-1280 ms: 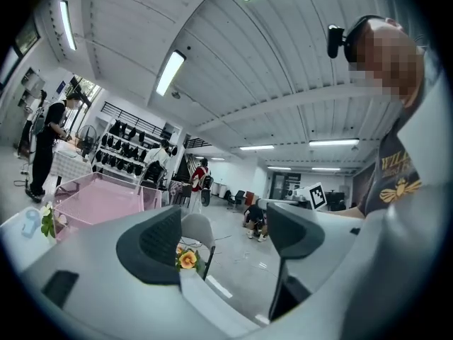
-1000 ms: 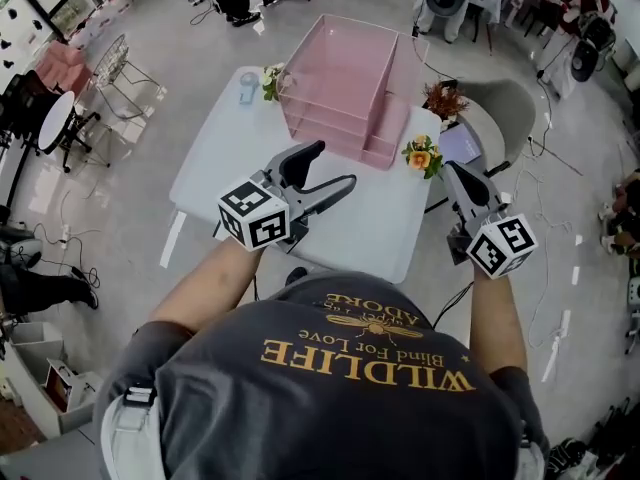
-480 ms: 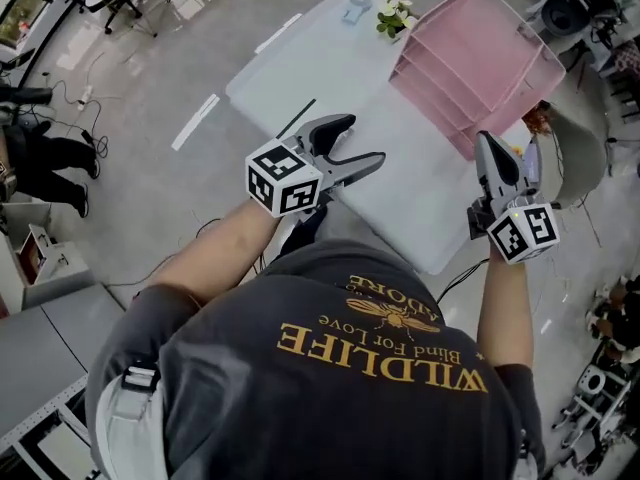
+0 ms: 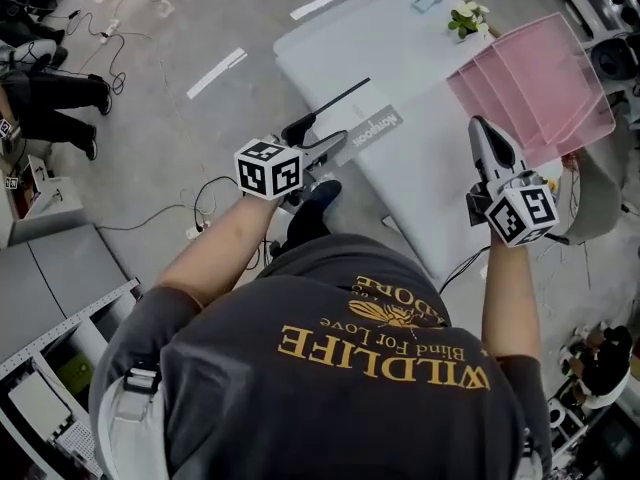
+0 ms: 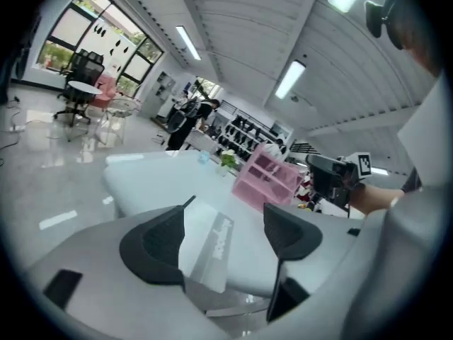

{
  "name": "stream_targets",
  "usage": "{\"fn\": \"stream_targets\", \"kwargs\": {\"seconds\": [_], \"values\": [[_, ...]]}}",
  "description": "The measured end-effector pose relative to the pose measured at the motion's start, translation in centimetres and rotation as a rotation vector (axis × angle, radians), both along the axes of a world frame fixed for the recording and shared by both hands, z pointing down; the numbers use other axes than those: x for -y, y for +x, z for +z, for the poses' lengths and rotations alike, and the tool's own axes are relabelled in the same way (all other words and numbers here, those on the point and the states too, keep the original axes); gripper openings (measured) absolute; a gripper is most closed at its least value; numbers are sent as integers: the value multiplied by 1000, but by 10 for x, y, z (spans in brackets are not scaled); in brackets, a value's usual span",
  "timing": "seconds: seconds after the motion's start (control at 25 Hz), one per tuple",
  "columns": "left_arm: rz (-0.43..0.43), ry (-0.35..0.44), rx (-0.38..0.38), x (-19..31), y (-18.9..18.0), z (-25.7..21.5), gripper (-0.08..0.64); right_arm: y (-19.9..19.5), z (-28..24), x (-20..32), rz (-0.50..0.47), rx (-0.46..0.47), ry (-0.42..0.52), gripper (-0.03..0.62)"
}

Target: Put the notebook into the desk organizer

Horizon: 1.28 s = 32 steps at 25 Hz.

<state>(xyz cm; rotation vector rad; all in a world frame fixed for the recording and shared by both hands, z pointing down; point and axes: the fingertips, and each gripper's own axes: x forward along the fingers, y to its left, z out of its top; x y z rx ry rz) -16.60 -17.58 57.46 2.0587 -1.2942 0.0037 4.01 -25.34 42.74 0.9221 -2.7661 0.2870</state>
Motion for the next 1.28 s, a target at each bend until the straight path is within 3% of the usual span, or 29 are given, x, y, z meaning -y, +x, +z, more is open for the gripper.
{"fn": "stream_targets", "kwargs": {"seconds": [0.16, 0.28, 0.4, 0.6, 0.68, 0.76, 0.88, 1.28], "values": [[-136, -191, -35, -11, -34, 67, 353, -12, 11, 6, -17, -16, -17, 0], [-198, -326, -150, -14, -41, 107, 354, -17, 17, 8, -18, -22, -24, 0], [-198, -383, -258, -4, -34, 121, 351, -16, 21, 10, -10, -31, -33, 0], [-177, -408, -281, 19, -26, 130, 311, -8, 26, 12, 14, -39, -44, 0], [-180, -430, -250, 22, -26, 133, 224, -3, 27, 13, 26, -38, -44, 0], [-187, -451, -207, 22, -28, 134, 86, 2, 25, 14, 40, -36, -42, 0], [-174, -447, -197, 20, -26, 119, 27, 10, 20, 15, 61, -28, -33, 1], [-52, -272, -373, 34, 10, -8, 9, 49, -19, 4, 145, 25, 25, 0]]}}
